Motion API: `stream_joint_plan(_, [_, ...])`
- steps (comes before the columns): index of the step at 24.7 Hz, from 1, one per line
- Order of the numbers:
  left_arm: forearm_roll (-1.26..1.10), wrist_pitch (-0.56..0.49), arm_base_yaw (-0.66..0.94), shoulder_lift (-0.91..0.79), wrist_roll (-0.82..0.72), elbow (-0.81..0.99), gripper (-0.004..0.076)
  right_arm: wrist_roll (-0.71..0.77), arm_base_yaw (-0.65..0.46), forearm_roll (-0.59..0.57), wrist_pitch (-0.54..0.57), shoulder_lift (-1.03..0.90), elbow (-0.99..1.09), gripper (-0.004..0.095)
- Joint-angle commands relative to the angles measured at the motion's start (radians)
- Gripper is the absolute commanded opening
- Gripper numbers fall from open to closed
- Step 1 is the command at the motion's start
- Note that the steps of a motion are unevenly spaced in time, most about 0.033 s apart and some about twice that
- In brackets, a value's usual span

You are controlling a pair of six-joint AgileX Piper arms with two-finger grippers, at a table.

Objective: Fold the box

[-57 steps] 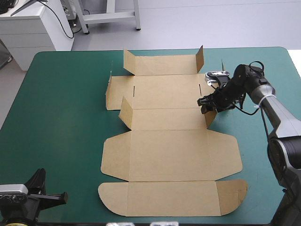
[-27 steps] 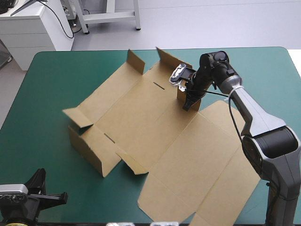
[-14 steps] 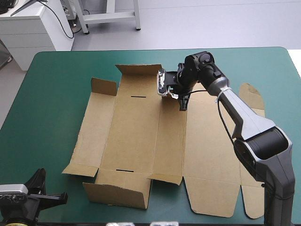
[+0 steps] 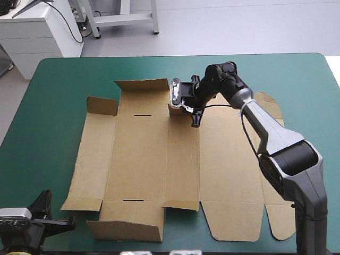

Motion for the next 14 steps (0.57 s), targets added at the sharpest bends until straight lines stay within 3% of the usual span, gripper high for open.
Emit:
stream_joint_plan(1, [-0.006, -0.075, -0.005, -0.007, -0.002, -0.021, -0.0008, 0.031, 0.0, 0.035, -0.046, -0.063, -0.035, 0.0153])
stream_joint_plan(6, [-0.006, -0.075, -0.005, -0.007, -0.002, -0.021, -0.0008, 0.046, 0.0, 0.035, -0.046, -0.063, -0.035, 0.0455])
stream_joint_plan(9, [-0.006, -0.075, -0.005, -0.007, -0.002, -0.021, -0.0008, 0.141, 0.0, 0.015, -0.049, -0.065, -0.035, 0.0492])
stream_joint_plan(10, [-0.006, -0.075, -0.005, -0.007, -0.002, -0.021, -0.0008, 0.168, 0.0, 0.003, -0.049, -0.067, -0.035, 0.0479])
stream_joint_plan(12, [-0.006, -0.075, -0.005, -0.007, -0.002, -0.021, -0.0008, 0.291, 0.0, -0.073, -0.044, -0.084, -0.035, 0.0351])
stream_joint_plan(13, [-0.006, -0.075, -0.005, -0.007, -0.002, -0.021, -0.0008, 0.38, -0.002, -0.125, -0.039, -0.104, -0.035, 0.0131])
stream_joint_plan(14, [-0.006, -0.075, -0.005, -0.007, -0.002, -0.021, -0.0008, 0.415, -0.002, -0.146, -0.042, -0.116, -0.035, 0.0018])
